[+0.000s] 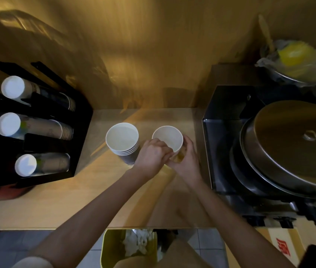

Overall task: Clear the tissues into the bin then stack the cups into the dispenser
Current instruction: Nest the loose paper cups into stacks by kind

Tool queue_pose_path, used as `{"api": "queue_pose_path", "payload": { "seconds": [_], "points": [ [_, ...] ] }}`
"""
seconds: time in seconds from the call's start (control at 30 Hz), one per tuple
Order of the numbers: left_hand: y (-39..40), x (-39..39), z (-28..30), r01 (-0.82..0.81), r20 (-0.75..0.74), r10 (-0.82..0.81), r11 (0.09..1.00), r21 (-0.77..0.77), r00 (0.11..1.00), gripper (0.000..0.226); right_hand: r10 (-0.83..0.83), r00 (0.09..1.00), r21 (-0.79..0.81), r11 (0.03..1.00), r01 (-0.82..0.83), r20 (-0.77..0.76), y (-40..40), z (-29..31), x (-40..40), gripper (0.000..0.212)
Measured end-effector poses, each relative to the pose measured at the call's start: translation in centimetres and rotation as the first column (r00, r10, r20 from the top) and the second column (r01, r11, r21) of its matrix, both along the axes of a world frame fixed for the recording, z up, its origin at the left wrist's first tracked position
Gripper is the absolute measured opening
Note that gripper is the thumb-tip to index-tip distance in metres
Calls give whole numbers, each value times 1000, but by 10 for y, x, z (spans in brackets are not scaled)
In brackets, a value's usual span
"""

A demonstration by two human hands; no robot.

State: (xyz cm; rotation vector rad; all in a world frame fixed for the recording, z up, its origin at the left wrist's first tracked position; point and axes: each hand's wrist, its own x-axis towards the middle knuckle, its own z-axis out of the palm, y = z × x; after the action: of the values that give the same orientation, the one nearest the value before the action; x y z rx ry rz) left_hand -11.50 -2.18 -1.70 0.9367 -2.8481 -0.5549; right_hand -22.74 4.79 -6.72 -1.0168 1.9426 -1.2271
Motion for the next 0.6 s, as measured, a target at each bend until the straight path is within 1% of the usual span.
{"api": "queue_pose_path", "payload": {
  "seconds": [0.07, 0.13, 0.2, 0.27, 0.33, 0.4, 0.5, 0.6],
  "points": [
    [-2, 1, -1, -29, -59, 28, 1000, -9, 998, 47, 12, 1000, 15, 1000, -12, 10, 0, -5, 0, 98],
    [-1, 1, -2, -72, -87, 71, 997, -14, 994, 46, 18, 999, 37, 999, -19, 46, -2, -9, 0, 100],
    [2, 0, -3, -120, -54, 120, 993, 4, 991, 50, 38, 993, 50, 998, -44, 107, -5, -13, 0, 102],
    [5, -1, -4, -146, 12, 146, 989, 33, 989, 65, 65, 986, 58, 996, -74, 154, -8, -18, 1, 104],
    [4, -1, -4, -146, 98, 140, 988, 56, 985, 75, 56, 984, 76, 995, -70, 170, -11, -24, 0, 97],
    [0, -2, -2, -158, 148, 143, 983, 94, 979, 74, 32, 989, 93, 995, -46, 145, -12, -27, -3, 82],
    [-6, -5, 1, -181, 166, 157, 973, 144, 974, 70, 37, 995, 123, 991, -48, 88, -12, -25, -7, 70],
    [-7, -7, 7, -173, 143, 151, 973, 153, 978, 67, 38, 996, 127, 991, -48, 82, -10, -20, -8, 65]
  ]
}}
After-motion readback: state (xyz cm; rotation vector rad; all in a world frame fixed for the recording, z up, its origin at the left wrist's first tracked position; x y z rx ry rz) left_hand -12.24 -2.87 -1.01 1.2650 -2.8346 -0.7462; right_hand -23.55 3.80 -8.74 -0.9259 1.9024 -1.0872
